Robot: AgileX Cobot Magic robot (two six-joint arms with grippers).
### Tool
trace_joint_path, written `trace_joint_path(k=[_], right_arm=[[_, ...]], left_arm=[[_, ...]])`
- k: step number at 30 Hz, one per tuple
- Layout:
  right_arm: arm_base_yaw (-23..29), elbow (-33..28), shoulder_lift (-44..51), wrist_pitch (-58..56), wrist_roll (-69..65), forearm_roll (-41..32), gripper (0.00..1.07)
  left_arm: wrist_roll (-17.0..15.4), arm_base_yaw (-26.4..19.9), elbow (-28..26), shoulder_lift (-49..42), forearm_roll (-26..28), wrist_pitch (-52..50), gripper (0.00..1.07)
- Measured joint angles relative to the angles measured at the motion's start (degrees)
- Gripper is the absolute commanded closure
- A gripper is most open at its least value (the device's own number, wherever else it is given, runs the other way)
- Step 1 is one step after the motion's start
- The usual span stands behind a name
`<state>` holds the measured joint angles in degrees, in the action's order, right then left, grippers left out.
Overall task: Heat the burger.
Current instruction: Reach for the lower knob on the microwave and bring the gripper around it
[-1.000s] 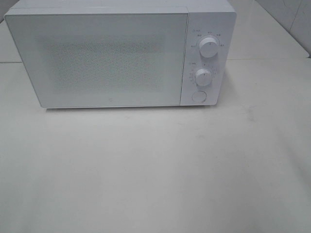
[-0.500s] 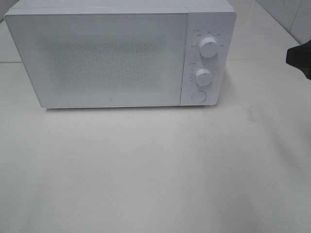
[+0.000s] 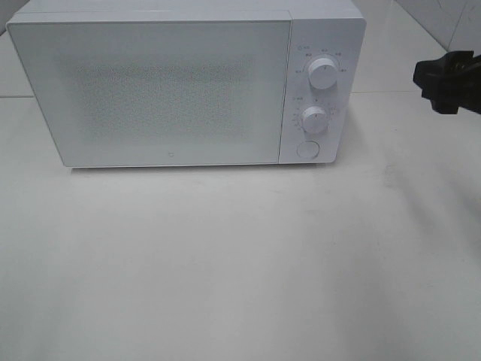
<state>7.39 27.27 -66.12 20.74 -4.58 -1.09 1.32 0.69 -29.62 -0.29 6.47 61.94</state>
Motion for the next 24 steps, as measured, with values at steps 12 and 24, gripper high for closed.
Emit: trace_joint_path(k=[12, 24], right_arm=[[5.8, -9.7, -8.4, 21.4, 9.1, -12.8, 0.32], [20.3, -10.2, -18.0, 38.2, 18.4, -31.6, 0.32]], left_arm=[[0.0, 0.0, 0.0, 0.0, 0.0, 0.0, 0.07], [0.0, 0.0, 0.0, 0.0, -0.2, 0.0, 0.07]])
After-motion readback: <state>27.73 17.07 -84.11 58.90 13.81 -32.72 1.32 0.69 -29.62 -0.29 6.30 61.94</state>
